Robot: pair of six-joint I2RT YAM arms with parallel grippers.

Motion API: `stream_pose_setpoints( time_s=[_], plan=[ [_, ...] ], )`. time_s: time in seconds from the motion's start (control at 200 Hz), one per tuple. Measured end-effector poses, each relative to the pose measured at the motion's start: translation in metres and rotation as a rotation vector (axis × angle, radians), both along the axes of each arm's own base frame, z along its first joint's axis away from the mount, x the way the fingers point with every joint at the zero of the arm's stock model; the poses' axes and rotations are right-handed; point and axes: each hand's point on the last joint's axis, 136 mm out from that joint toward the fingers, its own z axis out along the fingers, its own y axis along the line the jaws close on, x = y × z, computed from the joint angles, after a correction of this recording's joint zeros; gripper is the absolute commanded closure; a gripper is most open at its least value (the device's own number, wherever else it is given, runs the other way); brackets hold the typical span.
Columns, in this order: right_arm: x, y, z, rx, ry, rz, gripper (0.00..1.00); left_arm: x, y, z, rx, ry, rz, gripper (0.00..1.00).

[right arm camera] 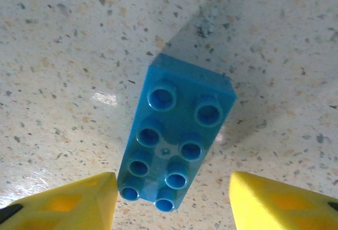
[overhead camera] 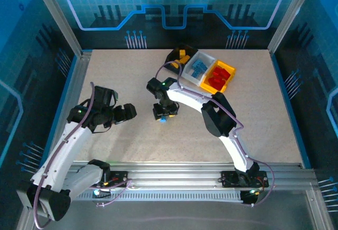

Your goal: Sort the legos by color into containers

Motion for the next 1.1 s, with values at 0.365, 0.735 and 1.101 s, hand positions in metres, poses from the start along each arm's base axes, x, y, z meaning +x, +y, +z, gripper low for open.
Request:
stream_pose_setpoints(
  time_s=[0.365,0.735,1.101],
  plan=[
    [0.016,0.006,-0.012,-0.047,-0.018,0.002,0.42,0.002,-0.004,-0.013,-0.030,0.020,-0.022,0.11],
    [0.021,-0.001,-0.015,-0.095,-0.041,0.012,0.65,-0.006,-0.005,-0.021,-0.038,0.032,-0.025,0.10],
    [0.039,-0.019,0.022,-0.045,-0.090,-0.042,0.68,0.000,-0.010,-0.019,-0.078,0.023,-0.012,0.10]
  ],
)
